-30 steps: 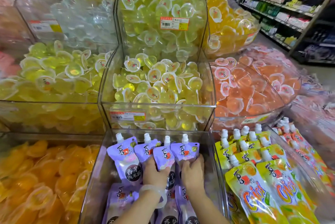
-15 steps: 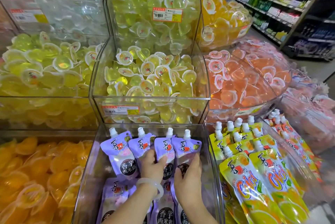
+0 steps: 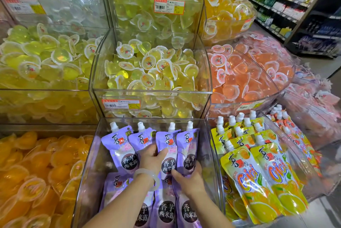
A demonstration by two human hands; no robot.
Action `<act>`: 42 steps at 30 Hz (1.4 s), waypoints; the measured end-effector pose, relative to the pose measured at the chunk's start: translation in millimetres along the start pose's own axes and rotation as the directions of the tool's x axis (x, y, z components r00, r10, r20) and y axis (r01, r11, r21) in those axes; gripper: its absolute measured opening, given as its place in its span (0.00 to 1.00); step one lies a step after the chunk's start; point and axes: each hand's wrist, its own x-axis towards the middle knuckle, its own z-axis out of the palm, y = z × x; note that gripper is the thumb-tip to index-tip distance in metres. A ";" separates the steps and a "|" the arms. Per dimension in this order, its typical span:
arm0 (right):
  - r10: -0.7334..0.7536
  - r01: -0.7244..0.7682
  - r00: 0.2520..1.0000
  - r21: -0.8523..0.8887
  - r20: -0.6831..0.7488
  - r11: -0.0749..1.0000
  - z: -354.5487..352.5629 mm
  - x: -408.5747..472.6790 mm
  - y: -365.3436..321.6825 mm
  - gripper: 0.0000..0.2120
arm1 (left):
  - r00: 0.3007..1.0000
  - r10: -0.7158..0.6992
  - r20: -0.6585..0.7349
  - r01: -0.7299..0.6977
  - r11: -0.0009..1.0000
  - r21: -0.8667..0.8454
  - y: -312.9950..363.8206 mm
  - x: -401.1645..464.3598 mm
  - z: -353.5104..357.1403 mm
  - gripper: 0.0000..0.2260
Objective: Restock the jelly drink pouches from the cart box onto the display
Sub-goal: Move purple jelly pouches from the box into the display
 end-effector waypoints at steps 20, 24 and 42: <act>0.053 -0.050 0.997 -0.069 0.047 0.996 14.4 -7.3 -14.2 0.20 | 0.999 -0.045 0.006 0.026 0.672 0.740 21.6 -5.4 -17.8 0.17; -0.039 0.069 0.988 -0.196 0.152 0.978 25.3 -8.7 -6.2 0.12 | 1.000 -0.014 -0.020 0.024 0.710 0.703 13.7 -11.6 -31.3 0.22; 0.003 -0.024 0.984 0.116 0.180 0.993 52.4 -9.0 -7.6 0.15 | 0.955 0.005 -0.296 0.144 0.867 0.478 11.1 -7.6 -61.1 0.05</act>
